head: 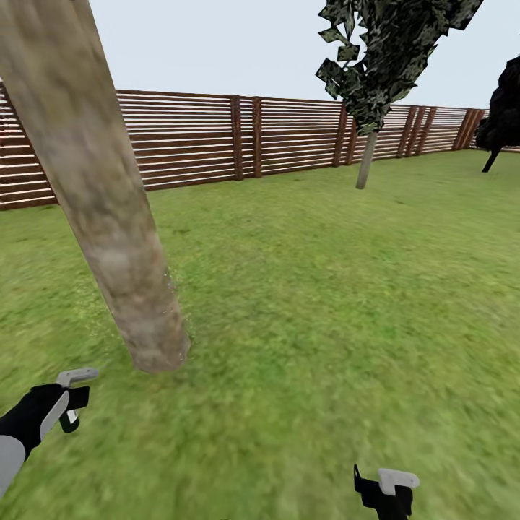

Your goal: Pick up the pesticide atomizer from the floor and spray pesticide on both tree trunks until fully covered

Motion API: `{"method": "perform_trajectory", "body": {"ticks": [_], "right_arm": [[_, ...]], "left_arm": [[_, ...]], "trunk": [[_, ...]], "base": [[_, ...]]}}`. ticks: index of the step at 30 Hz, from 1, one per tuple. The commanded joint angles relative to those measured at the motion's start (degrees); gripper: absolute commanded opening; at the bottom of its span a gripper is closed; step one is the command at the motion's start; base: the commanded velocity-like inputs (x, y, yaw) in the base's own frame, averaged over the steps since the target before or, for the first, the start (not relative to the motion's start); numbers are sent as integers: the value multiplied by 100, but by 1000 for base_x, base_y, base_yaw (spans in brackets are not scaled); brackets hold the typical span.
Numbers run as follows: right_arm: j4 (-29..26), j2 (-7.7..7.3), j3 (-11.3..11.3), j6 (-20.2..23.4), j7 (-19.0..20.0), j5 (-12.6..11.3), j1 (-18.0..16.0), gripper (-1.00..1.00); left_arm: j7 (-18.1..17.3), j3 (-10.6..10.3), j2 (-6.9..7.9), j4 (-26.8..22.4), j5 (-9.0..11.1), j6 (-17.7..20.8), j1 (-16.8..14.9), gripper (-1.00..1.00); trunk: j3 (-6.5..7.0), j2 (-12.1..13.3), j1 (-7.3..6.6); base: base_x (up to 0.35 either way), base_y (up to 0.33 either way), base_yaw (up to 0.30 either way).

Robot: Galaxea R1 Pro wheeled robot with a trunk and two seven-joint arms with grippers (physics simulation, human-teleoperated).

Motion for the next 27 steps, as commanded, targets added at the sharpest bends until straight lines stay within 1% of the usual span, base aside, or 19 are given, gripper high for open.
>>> {"method": "perform_trajectory", "body": {"ticks": [1,4,17,27], "right_arm": [[0,0,0,0,2,0,0,100],[0,0,0,0,4,0,0,100],[8,0,0,0,9,0,0,100],[3,0,0,0,8,0,0,100]], "left_arm": [[-1,-1,-1,0,-5,-3,0,-100],[7,-2,-7,1,28,-6,0,-100],[8,-2,-11,0,31,-7,0,-100],[16,-2,-11,1,23,-6,0,-100]], "trunk": [[0,0,0],[0,0,0],[0,0,0],[0,0,0]], "base": [[4,-271,274],[1,-272,86],[0,-272,7],[26,-272,261]]}}
